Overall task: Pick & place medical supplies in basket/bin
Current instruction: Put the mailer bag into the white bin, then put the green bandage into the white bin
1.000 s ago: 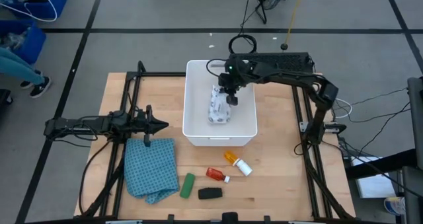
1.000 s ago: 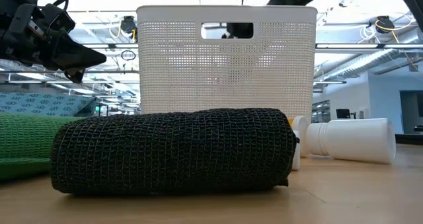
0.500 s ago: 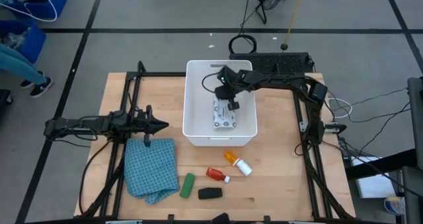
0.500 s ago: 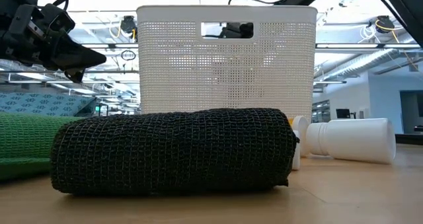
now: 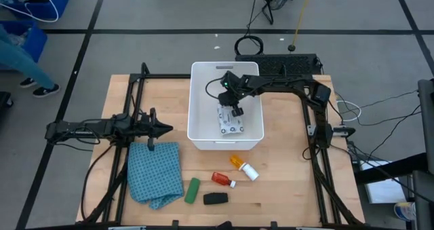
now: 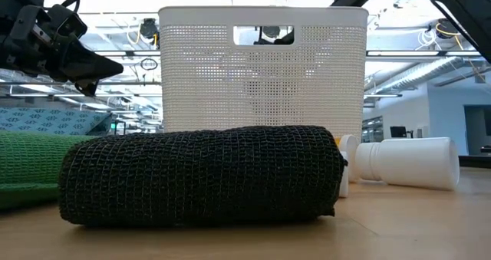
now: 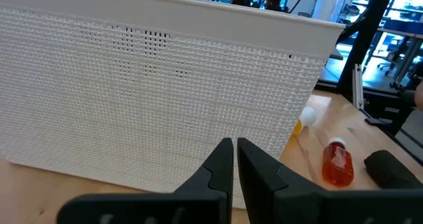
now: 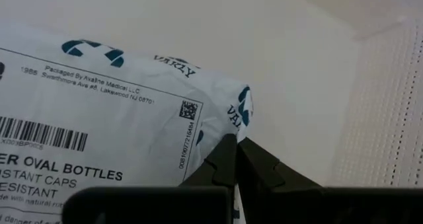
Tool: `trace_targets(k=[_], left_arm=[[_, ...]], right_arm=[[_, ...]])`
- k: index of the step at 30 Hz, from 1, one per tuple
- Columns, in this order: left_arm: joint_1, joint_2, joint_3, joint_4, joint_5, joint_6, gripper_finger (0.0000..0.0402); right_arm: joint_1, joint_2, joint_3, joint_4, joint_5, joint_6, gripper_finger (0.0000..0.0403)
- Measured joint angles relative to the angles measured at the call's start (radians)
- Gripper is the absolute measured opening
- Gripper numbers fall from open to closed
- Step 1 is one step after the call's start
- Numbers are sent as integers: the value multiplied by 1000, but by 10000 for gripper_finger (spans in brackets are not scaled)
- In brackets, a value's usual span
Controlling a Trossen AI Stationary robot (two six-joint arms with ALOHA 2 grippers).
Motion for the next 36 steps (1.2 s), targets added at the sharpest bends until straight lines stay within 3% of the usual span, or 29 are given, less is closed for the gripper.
trace_targets(k=[6,17,23,29,36], left_arm=[[0,0,0,0,0,0,24],[0,0,0,-8,17,-6,24],[-1,0,1,-18,32,1,24],[0,0,1,-19,32,7,24],[-1,0,1,-20,33,23,24]], right_arm=[[1,-12,-2,-2,10,7,20],[19,-91,-6,20,78,77,181],[44,-188,-6,56,210,109,218],[56,-399,-6,65,43,218,166],[101,-683,-149,112,-228,253,15]])
